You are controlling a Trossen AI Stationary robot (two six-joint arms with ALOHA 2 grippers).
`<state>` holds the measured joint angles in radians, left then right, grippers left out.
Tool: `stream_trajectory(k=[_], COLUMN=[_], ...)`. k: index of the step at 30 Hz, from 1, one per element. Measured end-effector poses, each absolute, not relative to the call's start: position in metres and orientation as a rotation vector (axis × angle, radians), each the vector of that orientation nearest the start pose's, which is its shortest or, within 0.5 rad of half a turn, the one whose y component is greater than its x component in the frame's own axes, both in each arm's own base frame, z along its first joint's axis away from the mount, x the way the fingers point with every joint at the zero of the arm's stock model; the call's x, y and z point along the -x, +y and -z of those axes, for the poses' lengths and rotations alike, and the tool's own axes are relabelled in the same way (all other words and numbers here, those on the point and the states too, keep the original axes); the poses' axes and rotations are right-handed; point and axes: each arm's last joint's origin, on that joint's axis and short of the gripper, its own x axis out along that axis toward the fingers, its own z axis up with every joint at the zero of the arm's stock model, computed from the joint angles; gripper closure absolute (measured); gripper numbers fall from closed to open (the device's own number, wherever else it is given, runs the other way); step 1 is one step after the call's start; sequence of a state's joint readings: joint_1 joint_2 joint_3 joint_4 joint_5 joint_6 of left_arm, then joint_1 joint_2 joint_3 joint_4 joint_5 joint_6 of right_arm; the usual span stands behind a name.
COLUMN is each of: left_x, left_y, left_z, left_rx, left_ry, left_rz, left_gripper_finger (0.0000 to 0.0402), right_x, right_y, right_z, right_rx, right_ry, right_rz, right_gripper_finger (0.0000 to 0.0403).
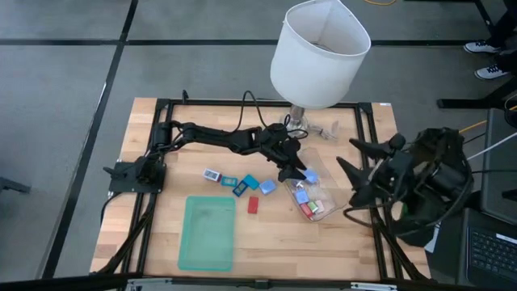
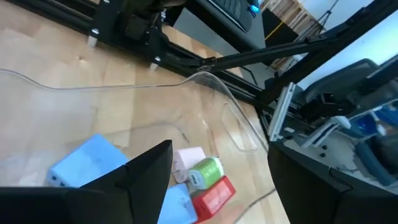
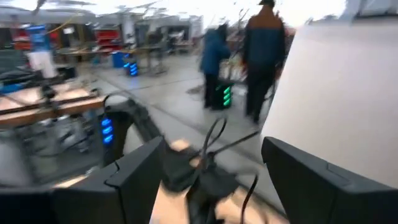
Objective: Pick & Place Office items
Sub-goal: Put the light blue charger adapter into the transparent bin
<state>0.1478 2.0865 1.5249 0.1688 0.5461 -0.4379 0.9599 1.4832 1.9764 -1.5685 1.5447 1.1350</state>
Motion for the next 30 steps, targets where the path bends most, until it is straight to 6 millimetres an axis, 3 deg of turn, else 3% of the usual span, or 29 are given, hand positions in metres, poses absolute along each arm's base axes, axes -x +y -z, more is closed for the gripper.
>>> stream_trajectory(k=[3,5,6,11,19,23,27,30], left_x=[-0.472,-0.472,-0.472,-0.472,-0.473,-0.473,-0.473,-0.474], left_y=[0.055,0.054,0.054,0.053,0.052,0.052,0.052,0.052], left_z=[-0.218,-0.218,-0.218,-0.218,-0.219,-0.22,-0.22,-0.222], left_rx=[0.583,0.585,0.584,0.586,0.605,0.613,0.623,0.617], left_ry=[0.46,0.459,0.46,0.461,0.455,0.449,0.446,0.421], left_rz=[0.309,0.308,0.308,0.309,0.309,0.309,0.299,0.306], left_gripper_finger=[0.0149,0.0152,0.0153,0.0161,0.0172,0.0176,0.0176,0.0178], right_x=[-0.133,-0.131,-0.132,-0.148,-0.103,-0.102,-0.127,-0.143], right_y=[0.155,0.158,0.162,0.199,0.23,0.228,0.22,0.21], right_z=[-0.464,-0.456,-0.453,-0.44,-0.433,-0.448,-0.476,-0.496], right_rx=[-0.191,-0.402,-0.419,-0.148,-0.254,-0.328,-0.317,-0.215], right_ry=[0.093,0.061,0.051,-0.003,-0.032,-0.053,-0.02,0.015], right_rz=[0.509,0.492,0.489,0.494,0.299,0.305,0.349,0.342], right_gripper_finger=[0.0123,0.0124,0.0123,0.0124,0.0124,0.0124,0.0124,0.0124])
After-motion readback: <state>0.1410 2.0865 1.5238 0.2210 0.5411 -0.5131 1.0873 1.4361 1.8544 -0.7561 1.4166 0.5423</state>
